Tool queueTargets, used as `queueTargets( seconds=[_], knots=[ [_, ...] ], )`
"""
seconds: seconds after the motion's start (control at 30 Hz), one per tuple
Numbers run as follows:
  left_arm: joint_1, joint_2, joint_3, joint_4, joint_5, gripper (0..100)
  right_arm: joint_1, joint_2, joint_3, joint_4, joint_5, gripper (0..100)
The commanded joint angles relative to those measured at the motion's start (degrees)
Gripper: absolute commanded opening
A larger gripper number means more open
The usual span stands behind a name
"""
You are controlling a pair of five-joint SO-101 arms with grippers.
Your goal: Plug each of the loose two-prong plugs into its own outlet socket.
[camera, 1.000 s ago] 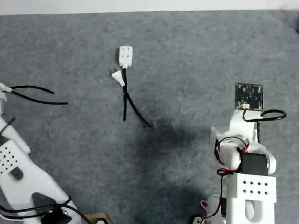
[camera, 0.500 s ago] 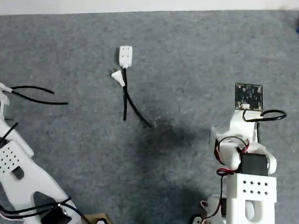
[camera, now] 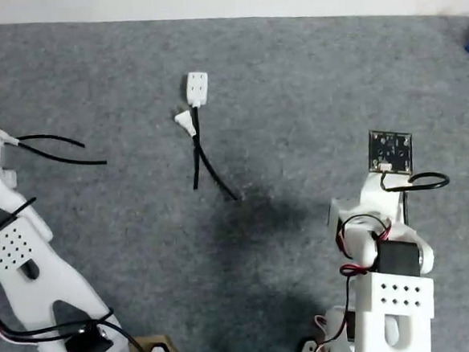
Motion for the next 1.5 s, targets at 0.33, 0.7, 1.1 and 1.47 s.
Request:
queueTargets(
  seconds=[0.33,0.7,1.1,1.47],
  knots=[
    [25.98,-6.9,5.41,0.88,10.11,23,-0.48,-0.66,-0.22,0.31,0.53,30.0],
    [50.77,-0.13,10.15,-31.3,17.76,23,-0.22,-0.92,1.54,0.13,0.62,30.0],
    [46.64,10.33,11.74,-45.36,17.93,23,-0.48,-1.01,1.54,0.4,0.62,30.0],
    [45.14,13.05,11.38,-48.62,18.02,23,-0.48,-1.01,1.54,0.4,0.62,30.0]
  ],
)
